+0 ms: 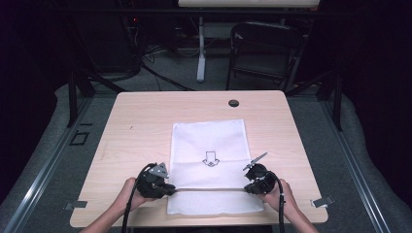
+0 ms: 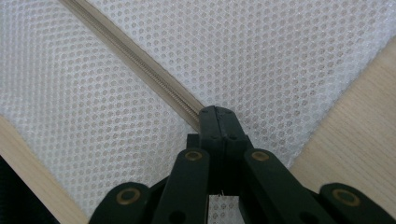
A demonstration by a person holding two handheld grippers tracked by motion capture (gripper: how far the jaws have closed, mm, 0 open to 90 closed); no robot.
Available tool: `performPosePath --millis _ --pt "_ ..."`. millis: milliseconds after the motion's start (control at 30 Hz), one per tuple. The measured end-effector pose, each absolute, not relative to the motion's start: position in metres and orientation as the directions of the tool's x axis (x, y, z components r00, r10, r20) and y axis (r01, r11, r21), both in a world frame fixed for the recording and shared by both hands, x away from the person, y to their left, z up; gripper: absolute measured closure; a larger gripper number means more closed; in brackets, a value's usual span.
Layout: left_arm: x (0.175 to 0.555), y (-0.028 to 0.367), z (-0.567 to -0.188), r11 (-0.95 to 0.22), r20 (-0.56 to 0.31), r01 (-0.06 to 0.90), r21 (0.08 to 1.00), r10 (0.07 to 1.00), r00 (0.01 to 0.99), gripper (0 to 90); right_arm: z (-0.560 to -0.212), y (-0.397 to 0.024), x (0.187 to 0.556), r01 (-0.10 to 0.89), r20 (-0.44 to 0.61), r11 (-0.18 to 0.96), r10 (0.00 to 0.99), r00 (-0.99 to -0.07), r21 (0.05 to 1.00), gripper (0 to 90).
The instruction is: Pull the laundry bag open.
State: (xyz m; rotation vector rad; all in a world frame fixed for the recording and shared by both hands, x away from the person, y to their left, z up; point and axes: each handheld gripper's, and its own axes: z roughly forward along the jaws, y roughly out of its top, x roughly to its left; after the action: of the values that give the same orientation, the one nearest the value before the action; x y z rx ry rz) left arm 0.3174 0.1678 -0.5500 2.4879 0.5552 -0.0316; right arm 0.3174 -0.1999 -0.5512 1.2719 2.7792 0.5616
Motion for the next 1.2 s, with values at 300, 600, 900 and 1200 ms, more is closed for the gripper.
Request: performPosePath --millis 300,600,900,1200 --pt "0.316 0.177 -0.552 -0.743 -0.157 0.402 0.536 0.38 0.911 81.5 -0.551 -0.2 0.316 0.727 0.111 0.596 0.742 -0.661 0.341 90.0" --pt "0.318 0.175 -0.553 -0.742 -0.176 0.415 0.527 0.382 0.907 81.0 -0.552 -0.198 0.316 0.727 0.107 0.592 0.745 -0.658 0.349 90.0" --pt "0.321 0.175 -0.54 -0.694 -0.24 0.477 0.539 0.416 0.877 36.4 -0.525 -0.199 0.314 0.652 0.12 0.604 0.685 -0.718 0.459 44.8" --pt "0.303 0.194 -0.505 -0.603 -0.133 0.545 0.583 0.591 0.796 3.6 -0.504 -0.229 0.305 0.657 0.084 0.539 0.737 -0.671 0.528 1.7"
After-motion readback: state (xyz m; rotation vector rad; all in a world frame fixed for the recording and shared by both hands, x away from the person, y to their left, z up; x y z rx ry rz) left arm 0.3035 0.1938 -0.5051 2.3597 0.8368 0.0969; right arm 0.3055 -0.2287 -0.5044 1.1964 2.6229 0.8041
